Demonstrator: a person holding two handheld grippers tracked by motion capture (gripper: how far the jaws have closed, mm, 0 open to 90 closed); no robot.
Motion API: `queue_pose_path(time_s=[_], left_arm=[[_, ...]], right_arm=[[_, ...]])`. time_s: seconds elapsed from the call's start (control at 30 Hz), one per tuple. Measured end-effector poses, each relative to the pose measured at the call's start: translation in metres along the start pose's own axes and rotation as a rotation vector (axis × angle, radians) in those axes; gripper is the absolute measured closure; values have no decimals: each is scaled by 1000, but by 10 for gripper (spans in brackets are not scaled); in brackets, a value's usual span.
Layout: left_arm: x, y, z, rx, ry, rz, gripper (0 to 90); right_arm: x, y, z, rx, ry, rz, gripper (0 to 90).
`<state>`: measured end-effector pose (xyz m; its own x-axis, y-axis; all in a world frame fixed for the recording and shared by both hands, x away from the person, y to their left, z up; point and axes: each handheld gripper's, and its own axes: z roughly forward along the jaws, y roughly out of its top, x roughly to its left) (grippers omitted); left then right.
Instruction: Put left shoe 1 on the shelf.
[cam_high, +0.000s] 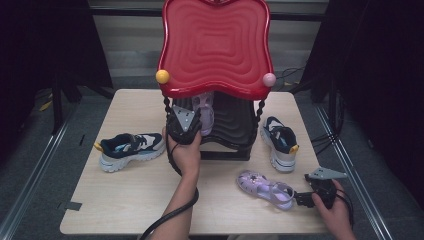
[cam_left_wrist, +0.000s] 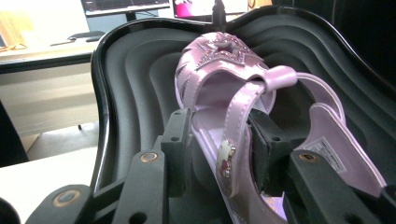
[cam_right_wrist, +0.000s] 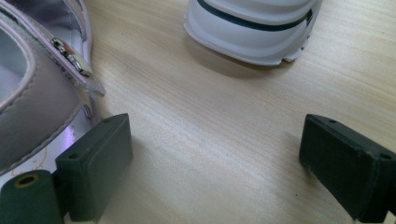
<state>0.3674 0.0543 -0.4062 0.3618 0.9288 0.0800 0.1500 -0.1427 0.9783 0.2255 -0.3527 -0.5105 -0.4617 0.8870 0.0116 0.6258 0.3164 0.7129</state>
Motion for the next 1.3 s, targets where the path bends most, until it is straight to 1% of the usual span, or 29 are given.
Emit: queue_pose_path(time_s=[0.07, 0.13, 0.3, 0.37, 0.47, 0.53, 0.63, 0.7, 0.83, 0.9, 0.97, 1.0, 1.03, 1.07, 1.13, 1.2, 1.23, 1.27, 1.3], left_arm=[[1, 0, -1, 12, -20, 2, 618], [2, -1, -2, 24, -22, 11, 615], [2, 2, -7, 27, -33, 39, 612], [2, 5, -9, 33, -48, 43, 612], [1, 9, -12, 47, -61, 71, 610], [1, 11, -13, 49, -71, 80, 609], [1, 13, -17, 59, -77, 97, 609], [1, 13, -17, 62, -81, 95, 610], [3, 14, -22, 77, -98, 122, 610], [3, 14, -23, 84, -111, 115, 610], [3, 15, -25, 87, -125, 124, 610], [3, 16, -27, 90, -128, 137, 610], [2, 16, -27, 98, -140, 143, 610], [2, 16, -28, 100, -150, 140, 610], [2, 17, -30, 107, -159, 148, 610], [2, 16, -31, 116, -175, 146, 610], [2, 15, -31, 117, -181, 137, 610], [2, 15, -32, 118, -185, 148, 609], [2, 15, -33, 123, -193, 146, 609]], right_arm=[[0, 0, 0, 0, 0, 0, 86], [0, 0, 0, 0, 0, 0, 86], [0, 0, 0, 0, 0, 0, 86], [0, 0, 0, 0, 0, 0, 86], [0, 0, 0, 0, 0, 0, 86], [0, 0, 0, 0, 0, 0, 86], [0, 0, 0, 0, 0, -1, 86], [0, 0, 0, 0, 0, 0, 86], [0, 0, 0, 0, 0, 0, 86], [0, 0, 0, 0, 0, 0, 86], [0, 0, 0, 0, 0, 0, 86], [0, 0, 0, 0, 0, 0, 86], [0, 0, 0, 0, 0, 0, 86], [0, 0, 0, 0, 0, 0, 86], [0, 0, 0, 0, 0, 0, 86], [0, 0, 0, 0, 0, 0, 86], [0, 0, 0, 0, 0, 0, 86], [0, 0, 0, 0, 0, 0, 86], [0, 0, 0, 0, 0, 0, 86]])
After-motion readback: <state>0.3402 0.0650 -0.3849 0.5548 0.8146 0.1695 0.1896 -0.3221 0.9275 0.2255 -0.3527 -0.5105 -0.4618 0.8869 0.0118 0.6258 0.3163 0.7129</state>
